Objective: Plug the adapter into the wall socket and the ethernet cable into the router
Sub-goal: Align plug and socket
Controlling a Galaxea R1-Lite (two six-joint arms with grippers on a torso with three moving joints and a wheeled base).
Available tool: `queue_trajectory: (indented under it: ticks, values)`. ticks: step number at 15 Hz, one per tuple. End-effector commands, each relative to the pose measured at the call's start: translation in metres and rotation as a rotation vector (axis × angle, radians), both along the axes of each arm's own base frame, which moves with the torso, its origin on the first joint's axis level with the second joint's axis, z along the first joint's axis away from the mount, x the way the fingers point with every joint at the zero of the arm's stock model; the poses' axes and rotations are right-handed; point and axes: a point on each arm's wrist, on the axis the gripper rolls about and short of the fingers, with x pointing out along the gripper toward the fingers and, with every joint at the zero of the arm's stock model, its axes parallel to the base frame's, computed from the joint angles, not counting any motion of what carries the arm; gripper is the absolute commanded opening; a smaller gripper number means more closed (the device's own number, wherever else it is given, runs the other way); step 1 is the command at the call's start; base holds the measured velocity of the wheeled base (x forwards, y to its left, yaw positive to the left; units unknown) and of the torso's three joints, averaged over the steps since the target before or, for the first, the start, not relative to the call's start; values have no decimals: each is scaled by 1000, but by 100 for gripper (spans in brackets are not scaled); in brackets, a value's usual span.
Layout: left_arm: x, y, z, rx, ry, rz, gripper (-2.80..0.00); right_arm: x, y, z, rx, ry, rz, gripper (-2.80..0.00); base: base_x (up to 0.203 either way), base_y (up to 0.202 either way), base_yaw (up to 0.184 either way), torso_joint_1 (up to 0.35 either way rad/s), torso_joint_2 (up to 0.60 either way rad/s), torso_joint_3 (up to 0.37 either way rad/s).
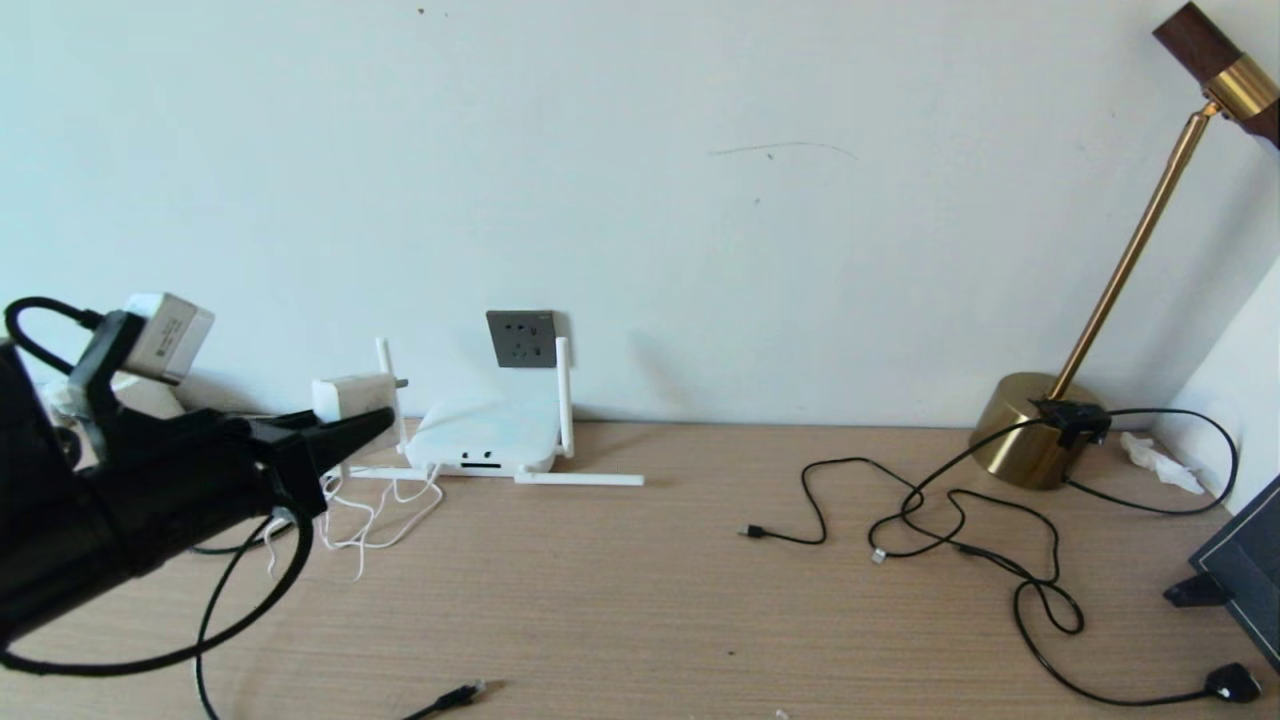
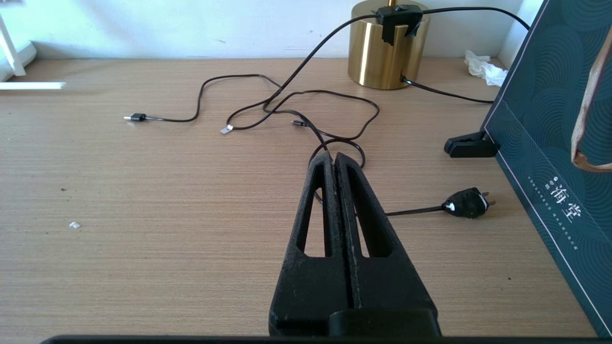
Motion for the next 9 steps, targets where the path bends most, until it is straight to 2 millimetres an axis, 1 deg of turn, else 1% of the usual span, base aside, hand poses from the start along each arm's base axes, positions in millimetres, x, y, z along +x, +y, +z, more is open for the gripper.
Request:
queue_trajectory:
  ticks: [1,3,5,7,9]
  values:
    - [-1,0,-2,0,4,-1,-280,0,0,0,1,-1,1,-280,0,0,0,0,0,0]
    - [-1,0,-4,2,11,5,-280,0,0,0,1,1,1,-280,0,0,0,0,0,0]
    - [1,1,-8,8,13,50,-280,0,0,0,0,0,0,-280,0,0,0,0,0,0]
    - [11,1,-14,8,7,67,-280,0,0,0,0,0,0,-280,0,0,0,0,0,0]
    - [30,1,-27,10,3,83,-280,0,0,0,0,0,0,-280,0,0,0,0,0,0]
